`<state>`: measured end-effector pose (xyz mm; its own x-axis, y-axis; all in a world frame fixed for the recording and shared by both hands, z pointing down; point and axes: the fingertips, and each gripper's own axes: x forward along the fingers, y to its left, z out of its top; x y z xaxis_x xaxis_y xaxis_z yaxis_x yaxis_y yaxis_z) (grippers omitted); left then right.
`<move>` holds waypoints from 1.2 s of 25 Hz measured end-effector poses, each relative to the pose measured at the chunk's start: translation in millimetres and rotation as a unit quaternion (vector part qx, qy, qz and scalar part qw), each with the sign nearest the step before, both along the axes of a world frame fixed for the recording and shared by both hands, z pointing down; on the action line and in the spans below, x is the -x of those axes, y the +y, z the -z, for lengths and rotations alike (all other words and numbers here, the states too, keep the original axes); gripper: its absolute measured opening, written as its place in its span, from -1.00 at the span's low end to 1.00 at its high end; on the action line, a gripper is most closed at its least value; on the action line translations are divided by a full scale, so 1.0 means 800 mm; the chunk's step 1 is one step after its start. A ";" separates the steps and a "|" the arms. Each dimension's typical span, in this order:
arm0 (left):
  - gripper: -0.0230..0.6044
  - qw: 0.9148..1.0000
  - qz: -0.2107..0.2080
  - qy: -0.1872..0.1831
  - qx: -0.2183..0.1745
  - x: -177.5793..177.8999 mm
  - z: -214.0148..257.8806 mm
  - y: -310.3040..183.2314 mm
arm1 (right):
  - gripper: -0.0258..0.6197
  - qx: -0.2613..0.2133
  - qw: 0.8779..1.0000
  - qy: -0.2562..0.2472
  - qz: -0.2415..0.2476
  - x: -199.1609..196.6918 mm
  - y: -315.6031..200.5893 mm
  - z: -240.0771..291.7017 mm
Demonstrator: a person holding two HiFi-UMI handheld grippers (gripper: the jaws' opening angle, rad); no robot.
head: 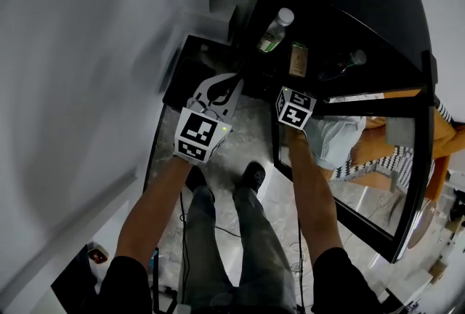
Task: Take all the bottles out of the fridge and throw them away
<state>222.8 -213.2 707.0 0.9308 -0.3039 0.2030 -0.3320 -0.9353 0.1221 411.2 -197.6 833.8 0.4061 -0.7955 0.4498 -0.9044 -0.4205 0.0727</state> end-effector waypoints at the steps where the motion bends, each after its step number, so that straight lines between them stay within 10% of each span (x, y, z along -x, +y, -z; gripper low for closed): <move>1: -0.93 1.000 0.001 0.001 0.001 0.001 0.000 -0.001 | 0.00 0.003 1.000 0.004 -0.001 -0.001 -0.001 -0.001; 16: -0.93 1.000 0.005 0.007 0.011 0.019 0.025 0.003 | -0.04 -0.024 1.000 -0.007 0.005 0.027 0.045 0.061; 30: -0.93 1.000 -0.018 0.020 -0.016 0.048 0.209 0.022 | -0.04 -0.064 0.998 0.000 0.026 0.104 0.103 0.288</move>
<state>184.0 -195.7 539.8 0.9482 -0.2767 0.1561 -0.2943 -0.9501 0.1035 327.7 -115.1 603.3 0.3624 -0.8664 0.3434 -0.9253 -0.3786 0.0215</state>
